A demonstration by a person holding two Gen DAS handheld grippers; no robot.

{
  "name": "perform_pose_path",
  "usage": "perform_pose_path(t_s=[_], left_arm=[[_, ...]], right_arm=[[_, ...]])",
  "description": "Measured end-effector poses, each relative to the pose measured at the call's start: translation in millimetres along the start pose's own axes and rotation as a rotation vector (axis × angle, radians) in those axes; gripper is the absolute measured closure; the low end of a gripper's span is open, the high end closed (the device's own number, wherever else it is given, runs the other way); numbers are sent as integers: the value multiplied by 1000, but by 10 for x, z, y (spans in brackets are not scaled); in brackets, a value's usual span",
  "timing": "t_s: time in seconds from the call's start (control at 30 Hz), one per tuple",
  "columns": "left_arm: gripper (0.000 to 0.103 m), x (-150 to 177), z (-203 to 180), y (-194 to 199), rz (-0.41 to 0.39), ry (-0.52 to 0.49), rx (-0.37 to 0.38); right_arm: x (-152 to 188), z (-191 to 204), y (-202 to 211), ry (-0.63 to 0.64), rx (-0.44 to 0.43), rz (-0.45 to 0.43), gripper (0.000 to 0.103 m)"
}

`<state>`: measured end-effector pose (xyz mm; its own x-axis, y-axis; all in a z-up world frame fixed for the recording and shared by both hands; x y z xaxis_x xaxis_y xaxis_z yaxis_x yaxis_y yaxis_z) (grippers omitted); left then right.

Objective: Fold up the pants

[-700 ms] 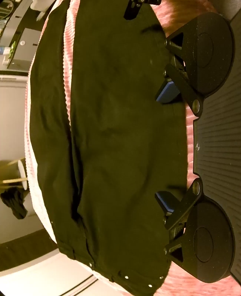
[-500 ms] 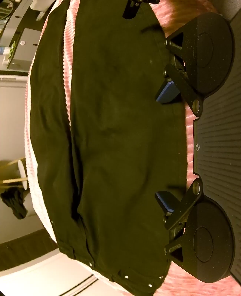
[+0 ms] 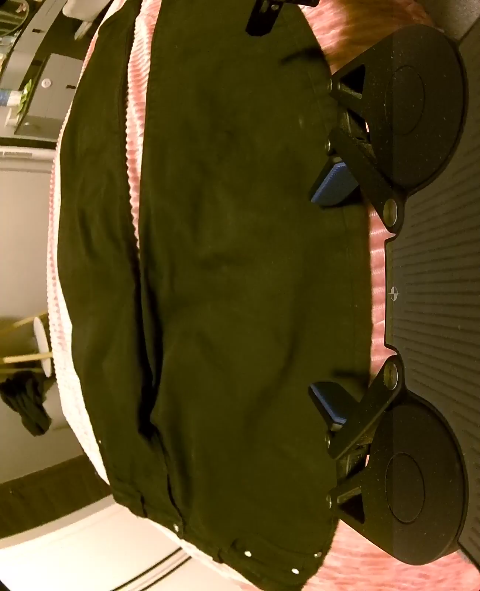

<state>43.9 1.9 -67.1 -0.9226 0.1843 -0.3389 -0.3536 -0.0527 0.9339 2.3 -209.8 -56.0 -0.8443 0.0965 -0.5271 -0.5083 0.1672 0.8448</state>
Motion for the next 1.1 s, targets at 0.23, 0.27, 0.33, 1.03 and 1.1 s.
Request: perform_pose_path(t_s=[0.23, 0.27, 0.33, 1.03, 1.1], left_arm=[[0, 1, 9, -2, 1, 1, 0], [0, 1, 8, -2, 0, 0, 0], [0, -1, 9, -2, 1, 0, 0], [0, -10, 12, -38, 20, 10, 8], [0, -10, 6, -45, 23, 9, 8]], right_arm=[[-2, -25, -11, -16, -13, 3, 4], [-2, -23, -12, -17, -13, 4, 4], [-1, -27, -22, -20, -14, 4, 4], [5, -42, -46, -30, -18, 13, 4], [8, -48, -50, -31, -20, 15, 4]])
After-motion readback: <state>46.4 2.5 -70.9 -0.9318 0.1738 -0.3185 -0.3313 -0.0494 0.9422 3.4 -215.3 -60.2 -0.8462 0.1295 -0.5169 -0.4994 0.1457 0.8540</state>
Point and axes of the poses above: each gripper's, at about its wrist camera, not at the fingertips, and y roughly against the way its jaws point, z to its left, x to its underside, the point moved 8 cm from there along -y, roughly the way its jaws point, and after that the axes turned 14 degrees about z, right-handed, at the moved point
